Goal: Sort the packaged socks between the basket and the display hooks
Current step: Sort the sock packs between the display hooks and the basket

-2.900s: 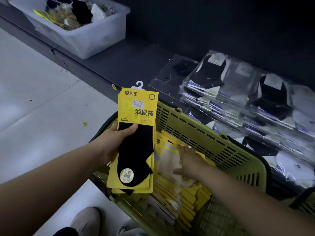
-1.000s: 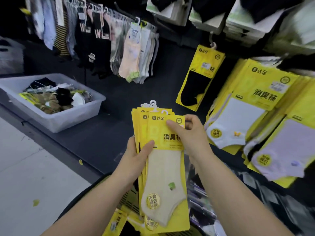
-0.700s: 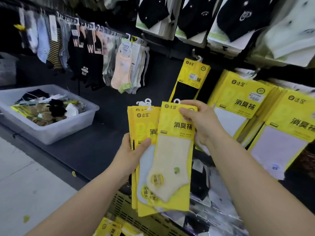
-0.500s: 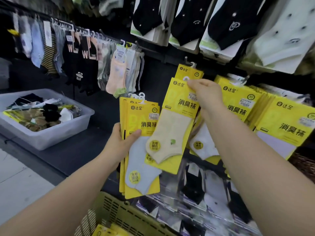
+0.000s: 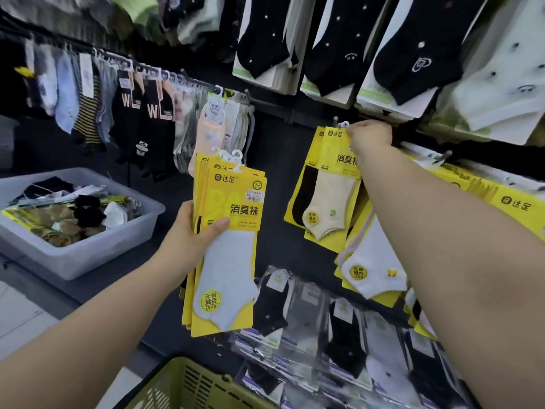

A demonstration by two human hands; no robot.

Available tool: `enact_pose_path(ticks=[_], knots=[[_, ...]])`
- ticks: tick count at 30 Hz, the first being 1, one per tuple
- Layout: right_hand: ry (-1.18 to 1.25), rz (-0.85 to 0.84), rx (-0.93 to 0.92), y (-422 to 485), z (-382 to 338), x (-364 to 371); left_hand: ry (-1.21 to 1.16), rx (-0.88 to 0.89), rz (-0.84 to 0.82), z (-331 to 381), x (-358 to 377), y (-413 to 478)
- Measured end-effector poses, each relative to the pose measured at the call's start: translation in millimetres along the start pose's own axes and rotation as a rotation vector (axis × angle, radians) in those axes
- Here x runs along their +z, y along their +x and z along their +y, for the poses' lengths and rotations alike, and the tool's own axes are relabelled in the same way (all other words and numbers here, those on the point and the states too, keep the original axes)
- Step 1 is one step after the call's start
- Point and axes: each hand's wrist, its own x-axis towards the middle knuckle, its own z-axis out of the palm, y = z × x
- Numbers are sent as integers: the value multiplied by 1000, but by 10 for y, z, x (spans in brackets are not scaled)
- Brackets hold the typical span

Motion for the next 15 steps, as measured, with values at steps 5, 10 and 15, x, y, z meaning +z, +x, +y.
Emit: enact_pose_path(ticks=[5,10,15], knots=[[99,-37,0,88,62,14,-40,-22,-30,59,48,21],[66,66,-114,66,100,63,-89,-37,-71,151,75,105],[149,73,-119,-10,163,46,-99,-36,-114,198,58,194]])
